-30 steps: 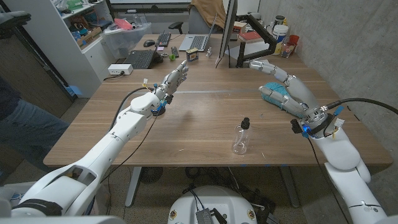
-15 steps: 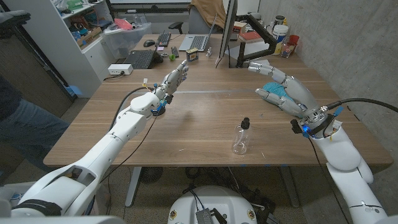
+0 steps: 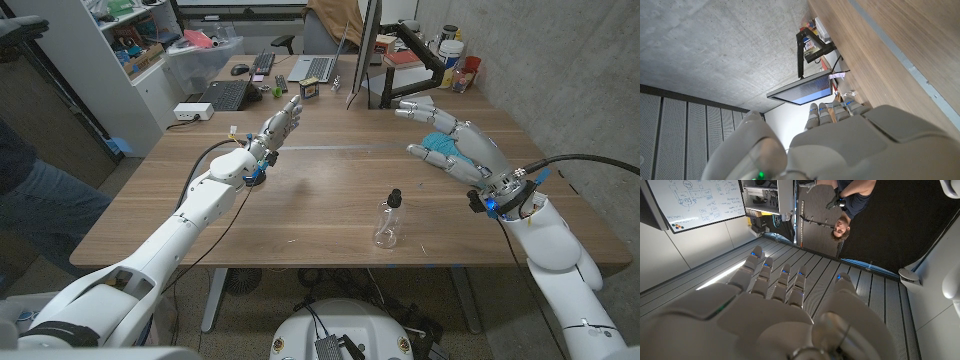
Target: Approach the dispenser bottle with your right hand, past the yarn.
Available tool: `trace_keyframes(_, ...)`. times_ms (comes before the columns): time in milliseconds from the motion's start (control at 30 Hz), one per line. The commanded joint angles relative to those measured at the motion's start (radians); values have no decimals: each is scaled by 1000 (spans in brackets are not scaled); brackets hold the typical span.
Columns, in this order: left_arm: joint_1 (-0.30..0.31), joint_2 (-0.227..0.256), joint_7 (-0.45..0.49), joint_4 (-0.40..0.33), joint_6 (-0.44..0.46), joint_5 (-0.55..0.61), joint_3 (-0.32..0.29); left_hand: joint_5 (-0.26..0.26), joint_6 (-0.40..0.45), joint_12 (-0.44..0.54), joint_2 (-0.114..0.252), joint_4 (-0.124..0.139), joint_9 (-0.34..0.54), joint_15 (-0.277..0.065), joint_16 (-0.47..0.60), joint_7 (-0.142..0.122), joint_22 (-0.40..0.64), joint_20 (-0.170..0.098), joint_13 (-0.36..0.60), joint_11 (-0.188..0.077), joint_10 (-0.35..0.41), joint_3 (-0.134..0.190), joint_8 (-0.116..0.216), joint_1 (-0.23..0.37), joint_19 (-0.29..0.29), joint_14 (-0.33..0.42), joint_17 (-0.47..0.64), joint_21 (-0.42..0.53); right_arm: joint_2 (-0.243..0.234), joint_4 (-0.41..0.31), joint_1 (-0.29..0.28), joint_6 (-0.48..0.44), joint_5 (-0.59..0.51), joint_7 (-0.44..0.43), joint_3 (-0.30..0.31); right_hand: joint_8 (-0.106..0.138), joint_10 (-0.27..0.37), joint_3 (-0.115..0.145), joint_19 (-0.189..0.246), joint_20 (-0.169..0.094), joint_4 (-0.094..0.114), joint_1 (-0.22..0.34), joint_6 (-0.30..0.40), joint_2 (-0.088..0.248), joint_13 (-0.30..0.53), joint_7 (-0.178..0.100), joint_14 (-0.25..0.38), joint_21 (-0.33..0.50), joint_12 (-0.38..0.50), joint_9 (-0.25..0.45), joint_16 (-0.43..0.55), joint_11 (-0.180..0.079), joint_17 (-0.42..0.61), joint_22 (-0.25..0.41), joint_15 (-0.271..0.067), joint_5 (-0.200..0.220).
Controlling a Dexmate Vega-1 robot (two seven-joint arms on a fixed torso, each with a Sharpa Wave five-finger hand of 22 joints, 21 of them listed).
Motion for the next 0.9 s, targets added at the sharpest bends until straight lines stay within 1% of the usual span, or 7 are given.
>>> trace_keyframes(33,5,-2,11,-8,-5,1,0,4,4,3,10,-1,2,0,4,2,3,2,3,-1,-5,-4,2,4,-9,-7,3,8,-8,-6,6,10,-36,8,12,-3,6,5,0,-4,-1,11,9,4,2,2,5,-1,4,3,4,-5,2,4,-6,9)
trace_keyframes(200,6,1,12,-12,-2,0,-1,4,3,3,10,-1,2,1,4,0,3,1,3,-1,-4,-5,1,4,-8,-7,3,8,-4,-10,6,9,-55,9,12,-4,7,5,-1,-4,-2,13,11,5,2,1,5,-1,5,3,4,-6,2,4,-8,9)
trace_keyframes(400,2,3,8,-8,-2,0,0,4,4,3,11,-1,2,0,3,2,3,2,3,-2,-5,-6,2,5,-9,-8,3,8,15,-21,6,13,-107,-1,22,-4,7,6,0,-3,-2,14,11,6,3,-1,5,-1,5,3,4,-6,2,4,-8,9)
trace_keyframes(600,-3,1,1,2,-7,-2,0,4,3,3,11,-1,2,0,3,1,3,3,3,-3,-5,-8,1,5,-10,-8,3,8,25,-48,-1,6,-157,-4,34,-5,6,6,0,-1,-2,15,12,6,3,-1,5,-1,4,3,5,-7,2,4,-11,9)
trace_keyframes(800,-6,1,-7,8,-8,-3,2,4,3,3,12,-1,2,0,3,1,3,3,3,-4,-5,-9,1,6,-10,-8,3,8,26,-65,-12,-9,-182,-7,34,-6,7,6,0,0,-2,16,12,6,3,-2,6,-1,4,3,5,-7,2,4,-11,9)
trace_keyframes(900,-6,1,-10,11,-6,-5,1,4,2,3,12,-1,2,0,3,2,3,3,3,-4,-5,-9,1,6,-10,-8,3,8,43,-83,-18,-9,-242,-20,49,-5,7,7,0,0,-2,16,15,7,3,-3,6,-1,4,3,5,-6,2,4,-11,9)
